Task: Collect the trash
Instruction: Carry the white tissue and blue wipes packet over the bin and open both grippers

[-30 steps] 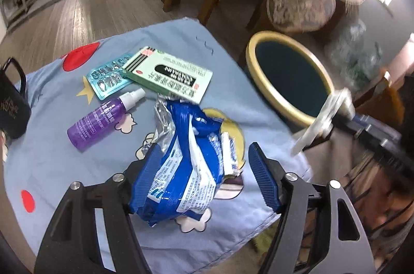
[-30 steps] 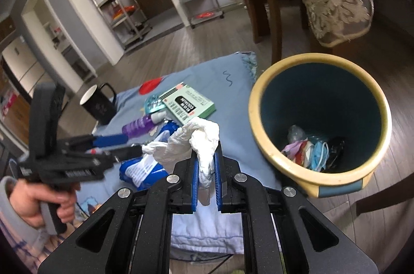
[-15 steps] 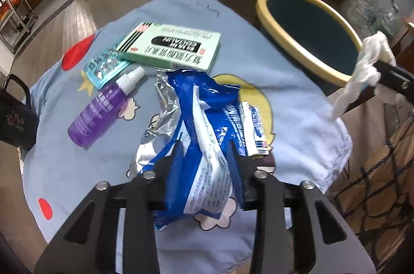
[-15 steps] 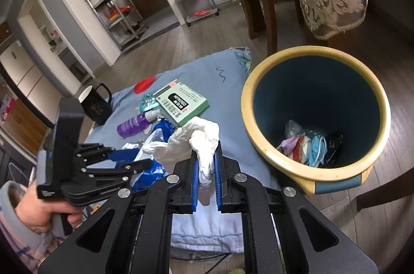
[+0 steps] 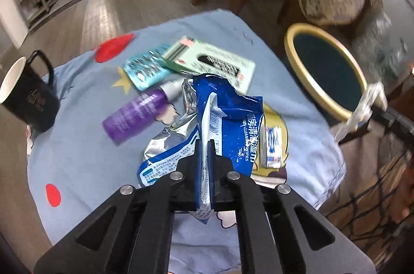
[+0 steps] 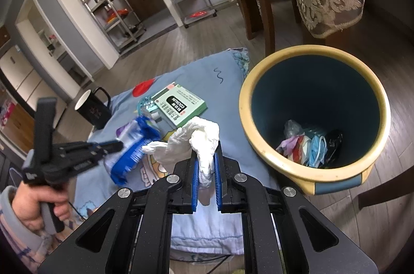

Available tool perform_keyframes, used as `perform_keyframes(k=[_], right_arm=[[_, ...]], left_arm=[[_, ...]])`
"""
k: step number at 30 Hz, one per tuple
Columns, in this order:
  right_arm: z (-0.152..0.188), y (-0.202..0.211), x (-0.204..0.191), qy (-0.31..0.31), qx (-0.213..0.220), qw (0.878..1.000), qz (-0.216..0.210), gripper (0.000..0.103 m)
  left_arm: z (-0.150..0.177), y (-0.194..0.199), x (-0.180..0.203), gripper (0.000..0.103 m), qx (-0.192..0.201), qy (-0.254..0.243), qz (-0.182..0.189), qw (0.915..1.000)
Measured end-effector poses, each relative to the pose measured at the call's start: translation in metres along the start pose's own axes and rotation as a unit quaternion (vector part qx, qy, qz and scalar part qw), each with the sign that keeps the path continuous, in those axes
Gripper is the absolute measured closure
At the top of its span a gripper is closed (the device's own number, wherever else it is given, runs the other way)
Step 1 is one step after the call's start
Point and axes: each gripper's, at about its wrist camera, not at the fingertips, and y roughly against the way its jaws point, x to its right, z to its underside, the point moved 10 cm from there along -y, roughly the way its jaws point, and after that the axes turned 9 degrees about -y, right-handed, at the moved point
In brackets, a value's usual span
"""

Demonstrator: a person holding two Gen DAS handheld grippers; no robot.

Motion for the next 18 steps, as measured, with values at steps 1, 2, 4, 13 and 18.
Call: perform_keyframes(k=[1,2,4,13,18], right_arm=[[0.000,0.000,0.000,0.000,0.001,1.000,0.000,0.091],[-0.001,0.001,0.001,-0.001,0.001,1.000,0.000,0.091],[-0.002,0.002,0.002,-0.002,0.003,1.000,0.000,0.091],[-0.014,0.016,0.010,-0.011,0.025,1.000,0.005,0.091],[-0.037,0.036,0.022,-0.003,0.053,0.998,0.026,0.091]], left_arm=[[-0.002,0.005,-0.003,0.100,0.007,0.007,0.002,0.9999],[-0.006,0.012,-0.007,0.100,0.018,0.016,0.006,0.9997],[-0.013,0.019,-0.010,0.100,0.032,0.024,0.009,0.9992],[-0.046,0.047,0.001,0.100,0.085,0.034,0.036,0.9951],[-0.067,0.061,0.017,0.100,0.112,0.035,0.056,0.9915]])
